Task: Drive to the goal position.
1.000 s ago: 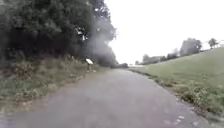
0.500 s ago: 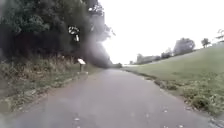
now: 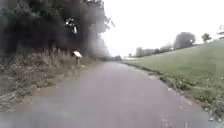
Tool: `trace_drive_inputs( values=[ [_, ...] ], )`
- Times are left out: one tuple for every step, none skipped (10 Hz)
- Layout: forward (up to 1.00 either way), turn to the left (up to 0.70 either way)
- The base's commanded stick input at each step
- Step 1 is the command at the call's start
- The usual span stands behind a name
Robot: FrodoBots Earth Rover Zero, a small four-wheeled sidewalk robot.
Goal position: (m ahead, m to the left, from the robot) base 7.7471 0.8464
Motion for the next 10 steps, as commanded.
trace_drive_inputs(
  values=[
    [1.00, 0.00],
    [1.00, 0.00],
    [1.00, 0.00],
    [1.00, 0.00],
    [1.00, 0.00],
    [1.00, 0.00],
    [1.00, 0.00],
    [1.00, 0.00],
    [1.00, 0.00],
    [1.00, 0.00]
  ],
)
